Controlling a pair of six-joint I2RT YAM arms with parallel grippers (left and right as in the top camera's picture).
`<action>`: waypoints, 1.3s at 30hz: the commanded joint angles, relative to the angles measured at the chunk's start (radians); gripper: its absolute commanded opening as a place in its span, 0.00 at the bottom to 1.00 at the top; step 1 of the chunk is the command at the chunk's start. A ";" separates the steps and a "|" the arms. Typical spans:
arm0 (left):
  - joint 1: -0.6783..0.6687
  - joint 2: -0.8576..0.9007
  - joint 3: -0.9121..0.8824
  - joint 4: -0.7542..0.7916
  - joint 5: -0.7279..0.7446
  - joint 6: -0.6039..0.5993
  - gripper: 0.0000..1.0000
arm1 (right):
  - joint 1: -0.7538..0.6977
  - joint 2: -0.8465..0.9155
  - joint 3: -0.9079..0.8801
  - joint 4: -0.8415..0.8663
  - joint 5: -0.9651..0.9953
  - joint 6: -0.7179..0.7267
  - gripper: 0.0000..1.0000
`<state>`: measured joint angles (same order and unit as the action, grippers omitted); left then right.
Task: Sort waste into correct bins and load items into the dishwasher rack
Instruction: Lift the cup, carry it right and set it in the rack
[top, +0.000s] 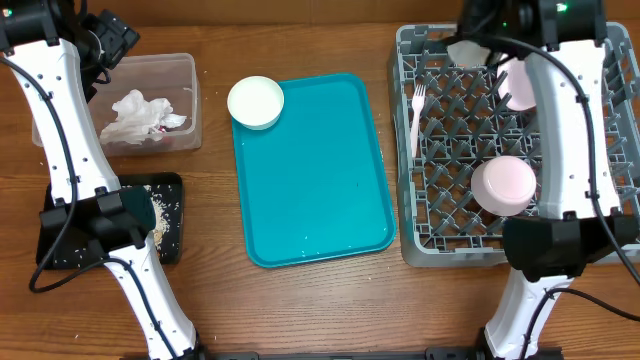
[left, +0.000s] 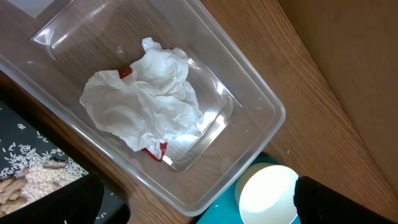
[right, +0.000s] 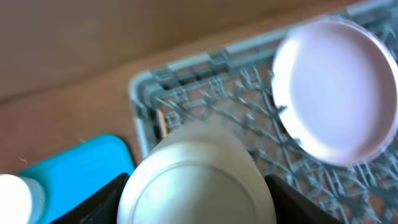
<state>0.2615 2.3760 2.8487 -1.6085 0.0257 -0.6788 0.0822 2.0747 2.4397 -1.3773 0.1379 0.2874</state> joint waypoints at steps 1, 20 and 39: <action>-0.007 -0.002 0.000 -0.003 -0.007 -0.006 1.00 | -0.029 0.016 0.000 -0.058 0.000 0.005 0.48; -0.007 -0.002 0.000 -0.003 -0.007 -0.006 1.00 | -0.132 0.029 -0.345 0.120 -0.132 0.054 0.65; -0.007 -0.002 0.000 -0.003 -0.007 -0.006 1.00 | -0.134 0.029 -0.345 0.121 0.007 0.054 0.77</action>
<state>0.2615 2.3760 2.8487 -1.6089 0.0257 -0.6788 -0.0517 2.1067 2.0937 -1.2572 0.1226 0.3382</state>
